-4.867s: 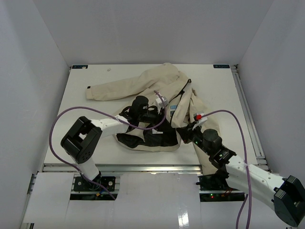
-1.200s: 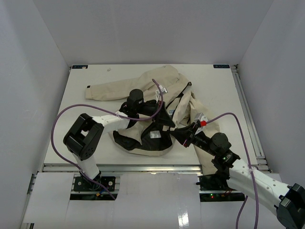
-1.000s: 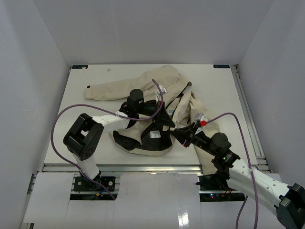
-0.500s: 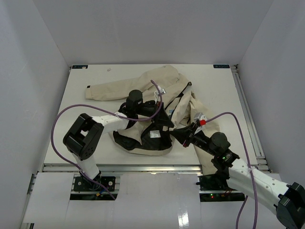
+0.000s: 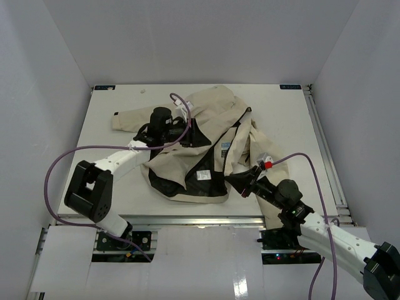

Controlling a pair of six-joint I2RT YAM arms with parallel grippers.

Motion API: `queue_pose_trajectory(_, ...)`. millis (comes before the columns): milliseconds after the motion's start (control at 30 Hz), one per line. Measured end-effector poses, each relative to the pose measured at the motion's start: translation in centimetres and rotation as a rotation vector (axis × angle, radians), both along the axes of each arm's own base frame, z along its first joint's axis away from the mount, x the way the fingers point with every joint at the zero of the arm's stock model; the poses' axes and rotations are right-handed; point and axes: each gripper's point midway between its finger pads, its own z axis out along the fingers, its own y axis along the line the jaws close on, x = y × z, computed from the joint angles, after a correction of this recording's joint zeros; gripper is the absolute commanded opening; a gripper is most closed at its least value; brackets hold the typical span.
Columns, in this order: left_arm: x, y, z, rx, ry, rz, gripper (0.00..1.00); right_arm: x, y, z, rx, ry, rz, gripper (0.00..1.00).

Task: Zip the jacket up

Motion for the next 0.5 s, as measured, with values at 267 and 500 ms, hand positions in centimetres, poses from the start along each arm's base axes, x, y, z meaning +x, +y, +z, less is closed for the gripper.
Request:
queue_pose_trajectory(267,-1.5,3.5,-5.8,0.447,-0.004,0.172,0.59,0.8,-1.5,-0.4,0.048,0.032,-0.101,0.08)
queue_pose_trajectory(500,-5.1,4.4,-8.0,0.759,-0.021,0.168,0.62,1.0,-1.6,-0.2,0.057,0.033,-0.117,0.08)
